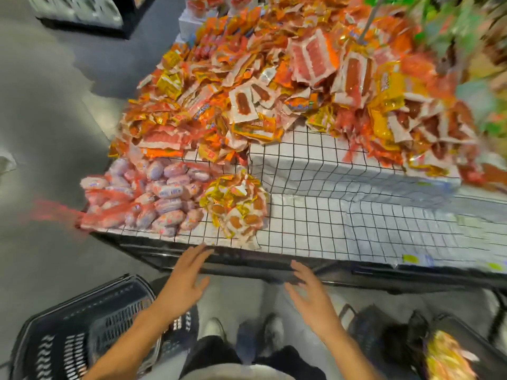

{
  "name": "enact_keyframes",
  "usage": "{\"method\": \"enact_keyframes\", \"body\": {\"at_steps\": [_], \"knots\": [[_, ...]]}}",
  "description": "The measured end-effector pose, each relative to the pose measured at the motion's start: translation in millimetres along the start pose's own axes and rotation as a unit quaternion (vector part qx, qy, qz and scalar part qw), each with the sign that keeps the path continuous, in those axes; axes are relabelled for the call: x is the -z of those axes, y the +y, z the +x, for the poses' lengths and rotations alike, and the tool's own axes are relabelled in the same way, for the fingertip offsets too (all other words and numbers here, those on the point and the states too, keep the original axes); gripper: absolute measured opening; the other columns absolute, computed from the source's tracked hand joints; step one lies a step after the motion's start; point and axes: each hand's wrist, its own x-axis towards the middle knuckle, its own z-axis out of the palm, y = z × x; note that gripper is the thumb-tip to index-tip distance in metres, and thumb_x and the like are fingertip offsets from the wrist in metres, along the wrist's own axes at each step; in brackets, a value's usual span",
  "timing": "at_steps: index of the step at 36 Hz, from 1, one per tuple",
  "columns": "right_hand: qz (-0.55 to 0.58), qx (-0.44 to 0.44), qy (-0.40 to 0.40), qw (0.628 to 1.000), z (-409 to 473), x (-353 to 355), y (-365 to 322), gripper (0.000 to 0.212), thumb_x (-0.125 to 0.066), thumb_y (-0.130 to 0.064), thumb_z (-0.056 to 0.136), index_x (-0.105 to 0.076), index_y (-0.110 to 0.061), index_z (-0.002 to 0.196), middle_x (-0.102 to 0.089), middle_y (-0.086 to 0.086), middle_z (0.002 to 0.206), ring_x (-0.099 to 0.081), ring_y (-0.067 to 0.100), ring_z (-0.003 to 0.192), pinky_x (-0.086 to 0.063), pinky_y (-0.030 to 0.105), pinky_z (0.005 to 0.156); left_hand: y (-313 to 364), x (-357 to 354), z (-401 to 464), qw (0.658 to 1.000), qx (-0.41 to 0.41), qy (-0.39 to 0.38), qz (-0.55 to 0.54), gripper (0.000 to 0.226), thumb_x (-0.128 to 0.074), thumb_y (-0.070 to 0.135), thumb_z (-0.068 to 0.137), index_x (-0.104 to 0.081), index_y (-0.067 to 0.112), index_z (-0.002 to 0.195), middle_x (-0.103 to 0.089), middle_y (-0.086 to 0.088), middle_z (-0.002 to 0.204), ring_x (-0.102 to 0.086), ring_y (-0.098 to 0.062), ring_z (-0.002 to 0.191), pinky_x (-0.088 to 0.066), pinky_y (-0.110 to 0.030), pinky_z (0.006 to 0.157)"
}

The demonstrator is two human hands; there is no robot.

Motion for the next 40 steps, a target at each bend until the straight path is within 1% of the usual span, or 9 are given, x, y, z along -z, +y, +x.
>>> {"method": "enact_keyframes", "body": {"at_steps": [5,8,12,16,20,23,28,36,40], "knots": [[-0.076,0.034,-0.039,0.996,-40.7,6.7,45.2,0.056,-0.065,-0.042,0.096,-0.034,-0.059,0.14,-0.036,-0.036,0.15,-0.034,-0.011,0.14,-0.022,0.004,0.111,10.6,-35.3,-31.5,0.998,-0.007,-0.045,0.046,0.058,-0.056,0.028,0.1,-0.035,0.02,0.152,-0.015,0.001,0.165,-0.008,-0.025,0.154,-0.018,-0.038,0.125],[-0.084,0.028,-0.062,0.994,-62.3,13.8,72.5,0.06,-0.064,-0.045,0.096,-0.033,-0.049,0.146,-0.038,-0.017,0.157,-0.035,0.003,0.146,-0.029,0.024,0.12,22.7,-61.1,-50.3,0.995,-0.008,-0.065,0.078,0.072,-0.036,0.056,0.09,-0.039,0.017,0.151,-0.02,-0.002,0.164,-0.014,-0.026,0.153,-0.009,-0.032,0.124],[-0.107,0.036,-0.076,0.991,-101.6,37.0,111.1,0.066,-0.063,-0.047,0.096,-0.034,-0.035,0.154,-0.035,-0.015,0.159,-0.033,0.007,0.147,-0.029,0.029,0.121,48.7,-104.4,-66.8,0.987,-0.003,-0.099,0.127,0.09,-0.021,0.074,0.086,-0.03,0.016,0.155,-0.019,-0.003,0.164,-0.015,-0.023,0.153,-0.004,-0.029,0.124],[-0.075,0.02,-0.06,0.995,-148.8,78.0,154.5,0.061,-0.061,-0.048,0.098,-0.036,-0.037,0.153,-0.033,-0.021,0.157,-0.031,0.0,0.146,-0.02,0.007,0.114,90.3,-164.2,-73.7,0.968,-0.032,-0.144,0.203,0.061,-0.043,0.048,0.102,-0.023,0.028,0.156,-0.016,0.006,0.164,-0.014,-0.016,0.152,-0.006,-0.027,0.123],[-0.044,-0.046,-0.01,0.998,-199.5,122.5,207.7,0.059,-0.063,-0.041,0.099,-0.04,-0.029,0.152,-0.034,-0.018,0.154,-0.031,-0.001,0.142,-0.012,-0.006,0.103,149.6,-221.9,-67.3,0.946,-0.086,-0.201,0.239,0.06,-0.045,0.041,0.104,-0.019,0.03,0.156,-0.012,0.007,0.165,-0.011,-0.015,0.153,-0.007,-0.028,0.124],[-0.027,-0.08,0.017,0.996,-233.4,152.7,245.1,0.062,-0.064,-0.036,0.099,-0.038,-0.023,0.154,-0.034,-0.011,0.157,-0.031,0.006,0.146,-0.015,0.0,0.109,191.3,-262.8,-59.5,0.931,-0.123,-0.224,0.261,0.061,-0.046,0.04,0.103,-0.019,0.027,0.157,-0.015,0.005,0.165,-0.014,-0.018,0.153,-0.009,-0.031,0.124],[0.012,-0.167,0.086,0.982,-297.2,199.5,303.2,0.068,-0.063,-0.04,0.099,-0.03,-0.028,0.157,-0.025,-0.01,0.164,-0.022,0.013,0.153,-0.02,0.032,0.125,257.2,-330.4,-48.2,0.909,-0.188,-0.266,0.262,0.062,-0.052,0.042,0.1,-0.027,0.029,0.155,-0.02,0.006,0.164,-0.015,-0.016,0.153,-0.011,-0.035,0.124],[0.131,-0.257,0.189,0.939,-375.2,222.3,369.1,0.061,-0.06,-0.039,0.1,-0.037,-0.022,0.155,-0.036,-0.007,0.157,-0.033,0.019,0.148,-0.029,0.034,0.121,344.8,-413.4,-29.9,0.872,-0.31,-0.288,0.247,0.055,-0.065,0.032,0.085,-0.06,0.011,0.135,-0.057,-0.01,0.141,-0.053,-0.032,0.131,-0.029,-0.032,0.112],[0.162,-0.309,0.216,0.912,-396.0,218.0,399.2,0.064,-0.064,-0.041,0.098,-0.039,-0.022,0.153,-0.035,-0.003,0.16,-0.033,0.017,0.147,-0.025,0.023,0.116,373.6,-454.6,-9.2,0.831,-0.315,-0.348,0.298,0.061,-0.054,0.046,0.098,-0.036,0.028,0.153,-0.03,0.004,0.16,-0.023,-0.019,0.15,-0.018,-0.037,0.123]]}}
